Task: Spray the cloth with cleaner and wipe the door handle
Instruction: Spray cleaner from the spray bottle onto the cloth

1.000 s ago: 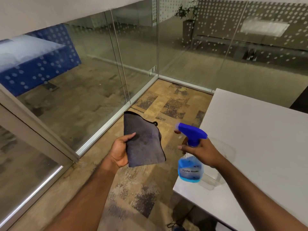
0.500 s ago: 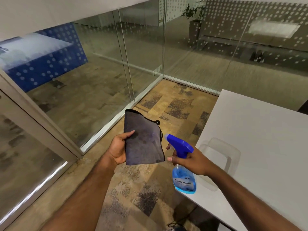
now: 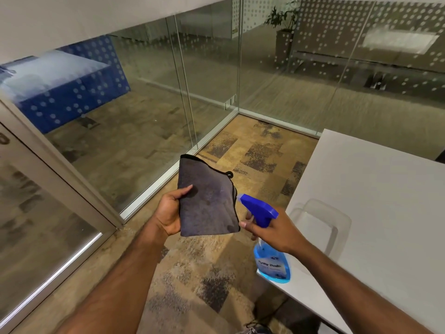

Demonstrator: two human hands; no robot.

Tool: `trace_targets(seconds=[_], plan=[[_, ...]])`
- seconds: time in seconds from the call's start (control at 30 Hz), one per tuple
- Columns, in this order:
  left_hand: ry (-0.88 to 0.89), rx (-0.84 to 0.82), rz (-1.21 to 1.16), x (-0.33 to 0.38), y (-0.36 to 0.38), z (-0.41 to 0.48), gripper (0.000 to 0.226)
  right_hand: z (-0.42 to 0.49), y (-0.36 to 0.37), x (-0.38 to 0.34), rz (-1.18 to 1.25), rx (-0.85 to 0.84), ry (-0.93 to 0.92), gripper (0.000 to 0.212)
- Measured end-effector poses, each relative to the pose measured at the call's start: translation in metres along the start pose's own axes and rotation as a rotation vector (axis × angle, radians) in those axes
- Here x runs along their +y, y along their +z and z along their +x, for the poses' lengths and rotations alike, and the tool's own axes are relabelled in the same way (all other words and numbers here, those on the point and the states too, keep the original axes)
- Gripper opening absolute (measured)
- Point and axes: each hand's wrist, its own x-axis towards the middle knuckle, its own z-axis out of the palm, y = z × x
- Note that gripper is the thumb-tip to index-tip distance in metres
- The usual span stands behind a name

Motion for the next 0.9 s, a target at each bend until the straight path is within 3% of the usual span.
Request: trace_targets(seconds=[0.53, 0.9], plan=[[-0.007, -0.011, -0.017, 0.000, 0.003, -0.002, 0.043, -0.009, -0.001, 0.011, 0.014, 0.076, -0.152, 0.024], [-0.015, -0.036, -0.021, -0.007, -0.002, 0.005, 0.042, -0.015, -0.069, 0.031, 0.146, 0.366, -0.199, 0.035]])
